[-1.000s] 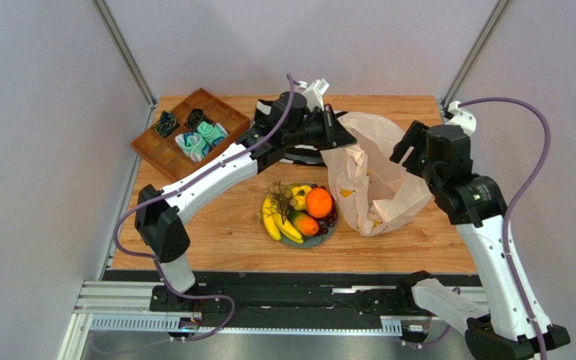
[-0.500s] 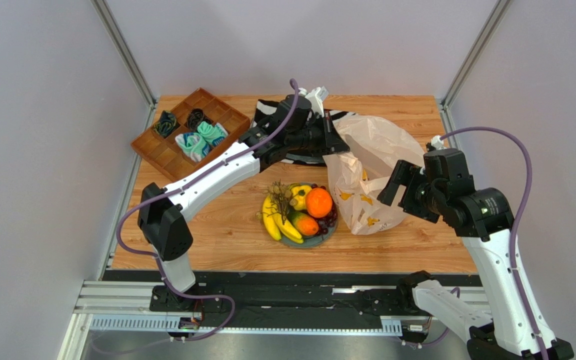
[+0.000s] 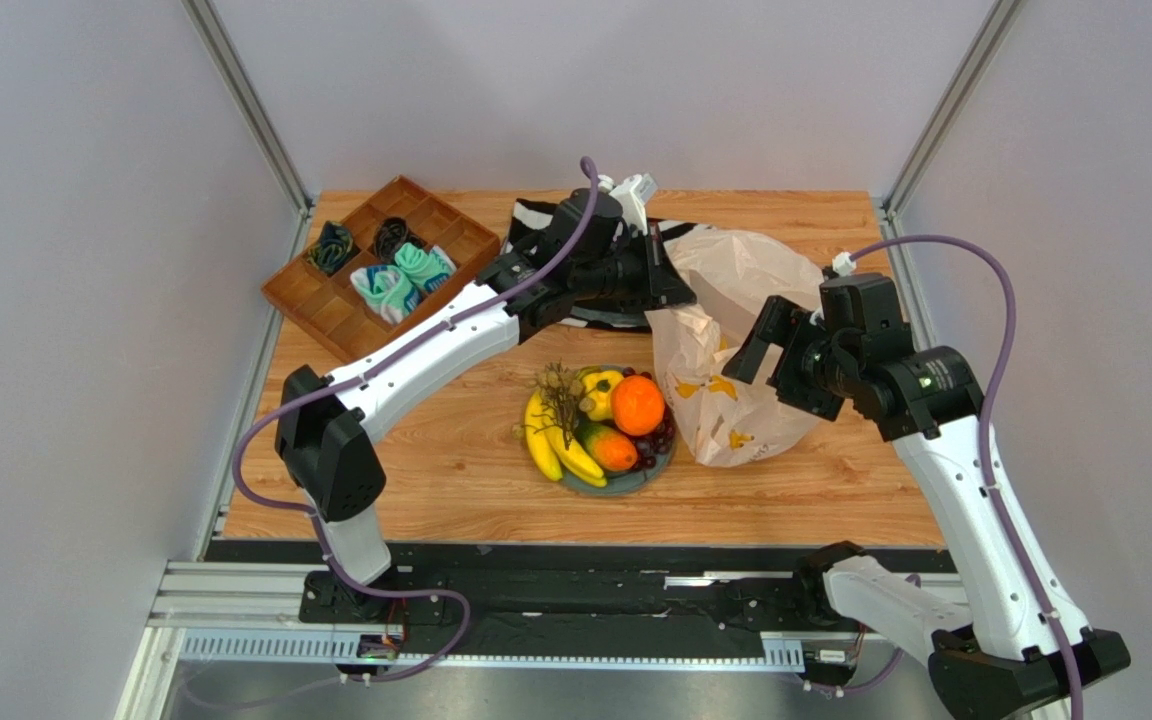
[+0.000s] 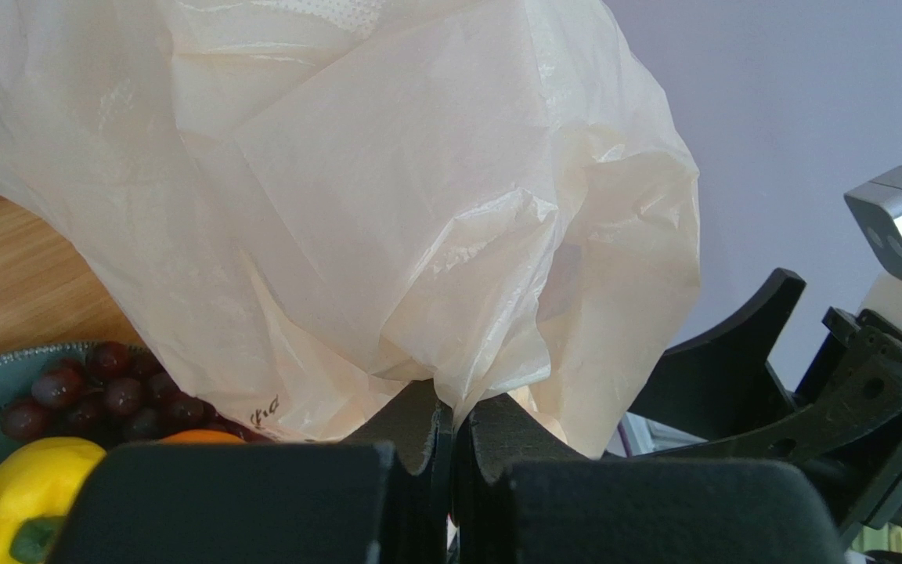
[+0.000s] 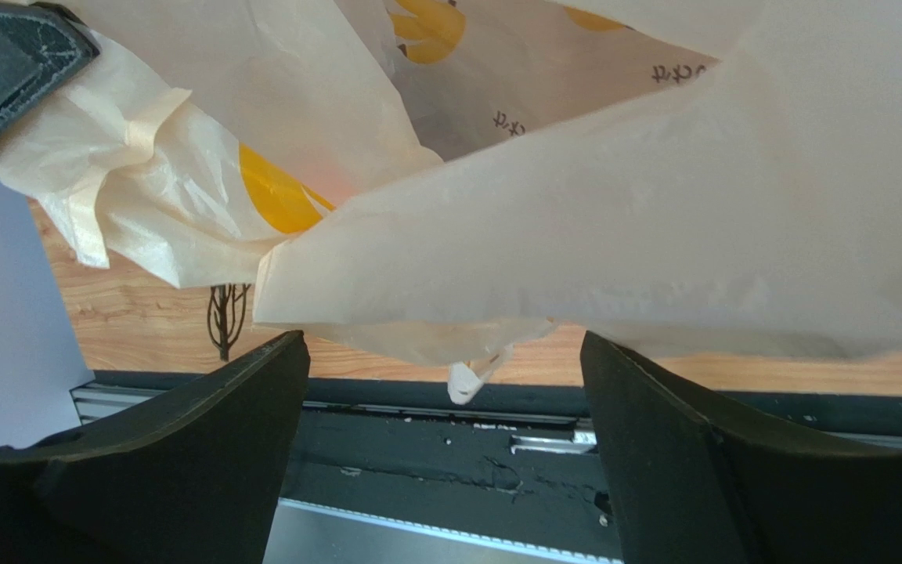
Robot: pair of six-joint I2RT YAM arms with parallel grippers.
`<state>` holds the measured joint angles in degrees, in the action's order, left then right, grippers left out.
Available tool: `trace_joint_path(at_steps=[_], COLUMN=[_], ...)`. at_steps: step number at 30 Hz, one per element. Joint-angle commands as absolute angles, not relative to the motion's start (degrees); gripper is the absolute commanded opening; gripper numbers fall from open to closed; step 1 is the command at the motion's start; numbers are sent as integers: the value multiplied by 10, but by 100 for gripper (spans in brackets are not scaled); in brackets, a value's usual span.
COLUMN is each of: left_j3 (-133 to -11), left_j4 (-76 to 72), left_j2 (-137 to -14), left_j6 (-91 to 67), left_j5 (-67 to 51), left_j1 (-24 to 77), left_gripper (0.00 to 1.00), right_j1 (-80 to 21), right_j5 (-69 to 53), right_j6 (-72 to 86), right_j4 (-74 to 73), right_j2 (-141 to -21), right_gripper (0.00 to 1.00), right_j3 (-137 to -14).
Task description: Place the fruits into the plastic bag
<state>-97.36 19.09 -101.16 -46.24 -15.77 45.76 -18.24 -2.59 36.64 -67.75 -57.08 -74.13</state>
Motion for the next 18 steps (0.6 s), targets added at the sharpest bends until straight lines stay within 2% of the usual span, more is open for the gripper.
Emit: trace_joint_path(at_steps=[1,8,18], left_j3=[-1004,-1003,-1007], left_j4=[188,192,192], left_j2=[-991,-992,-1000], left_j6=[-446,-447,-452], left_j5=[-161,-170,-191], left_j1=[452,452,446], left_gripper=[0,0,0], right_j1=[-183,-185,-223], right_j5=[-74,-92,-44], right_j6=[367,363,246], right_j4=[-575,-474,-381], right_j2=[-588,-584,-583], right_gripper=[88,84,74], right_j3=[-709,-662,-596])
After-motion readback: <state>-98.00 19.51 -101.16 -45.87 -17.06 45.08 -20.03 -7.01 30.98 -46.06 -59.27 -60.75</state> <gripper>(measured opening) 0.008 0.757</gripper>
